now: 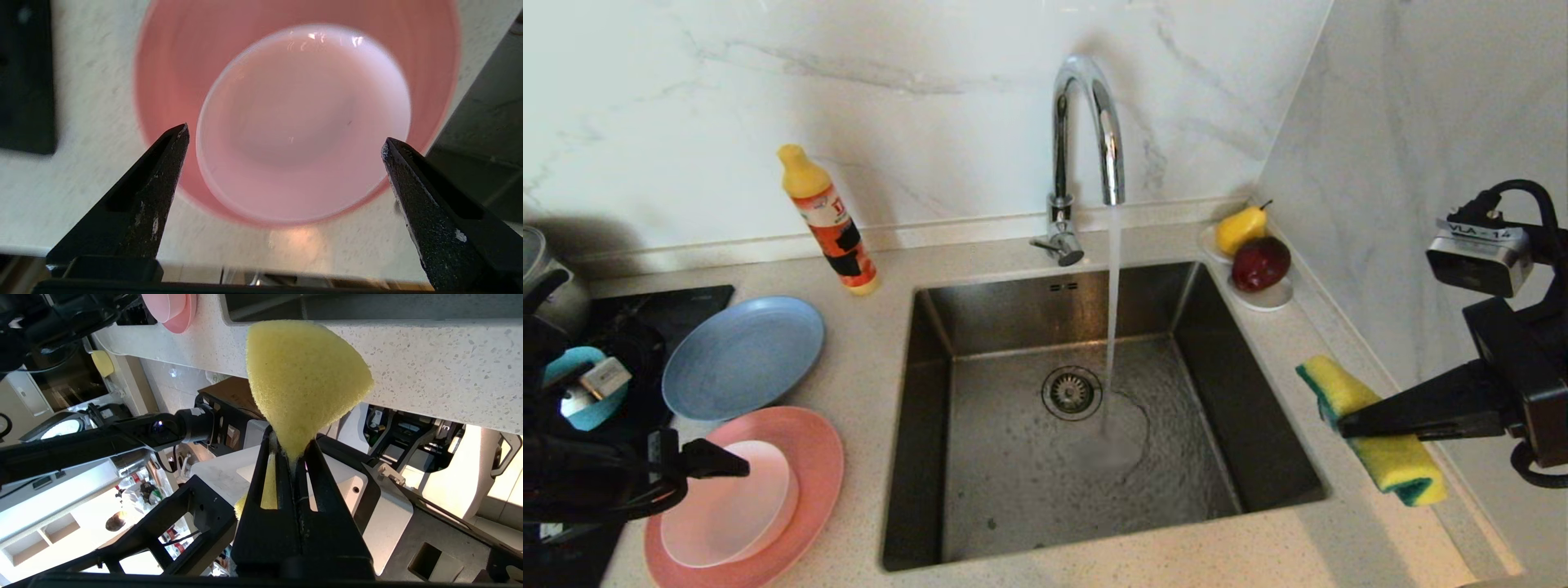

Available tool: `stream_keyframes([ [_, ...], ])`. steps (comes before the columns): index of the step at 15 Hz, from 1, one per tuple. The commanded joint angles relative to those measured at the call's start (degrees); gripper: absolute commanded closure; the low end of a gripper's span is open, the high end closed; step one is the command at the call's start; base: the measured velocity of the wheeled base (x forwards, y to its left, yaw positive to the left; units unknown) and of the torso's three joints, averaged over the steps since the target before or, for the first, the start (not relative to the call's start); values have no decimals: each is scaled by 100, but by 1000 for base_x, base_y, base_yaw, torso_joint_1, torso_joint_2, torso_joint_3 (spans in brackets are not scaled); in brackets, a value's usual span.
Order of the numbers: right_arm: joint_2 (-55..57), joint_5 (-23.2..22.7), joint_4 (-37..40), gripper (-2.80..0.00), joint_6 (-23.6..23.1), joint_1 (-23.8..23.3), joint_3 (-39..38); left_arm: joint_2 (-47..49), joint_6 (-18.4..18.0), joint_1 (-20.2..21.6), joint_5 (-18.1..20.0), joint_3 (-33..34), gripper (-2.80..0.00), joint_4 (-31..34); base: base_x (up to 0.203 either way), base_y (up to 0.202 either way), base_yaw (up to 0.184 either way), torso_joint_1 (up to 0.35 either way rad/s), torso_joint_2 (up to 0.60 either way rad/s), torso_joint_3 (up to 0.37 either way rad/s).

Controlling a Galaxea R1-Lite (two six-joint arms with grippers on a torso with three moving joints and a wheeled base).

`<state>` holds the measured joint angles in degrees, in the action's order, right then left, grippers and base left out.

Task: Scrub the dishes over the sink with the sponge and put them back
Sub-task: Wash the bowl

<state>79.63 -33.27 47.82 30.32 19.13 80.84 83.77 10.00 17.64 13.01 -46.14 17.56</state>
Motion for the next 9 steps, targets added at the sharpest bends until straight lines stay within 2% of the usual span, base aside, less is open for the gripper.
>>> stream_keyframes([
  [1, -18, -22, 26, 0, 18, 3, 37, 372, 38, -50, -7, 82, -280, -285, 0, 0, 0, 0, 0, 0],
  [4, -26, -13, 26, 0, 16, -58, -7, 545, 55, -50, -26, 224, -280, -376, 0, 0, 0, 0, 0, 0],
  [9, -35, -22, 34, 0, -54, -85, -16, 771, 64, -50, -167, 553, -280, -1031, 0, 0, 0, 0, 0, 0],
])
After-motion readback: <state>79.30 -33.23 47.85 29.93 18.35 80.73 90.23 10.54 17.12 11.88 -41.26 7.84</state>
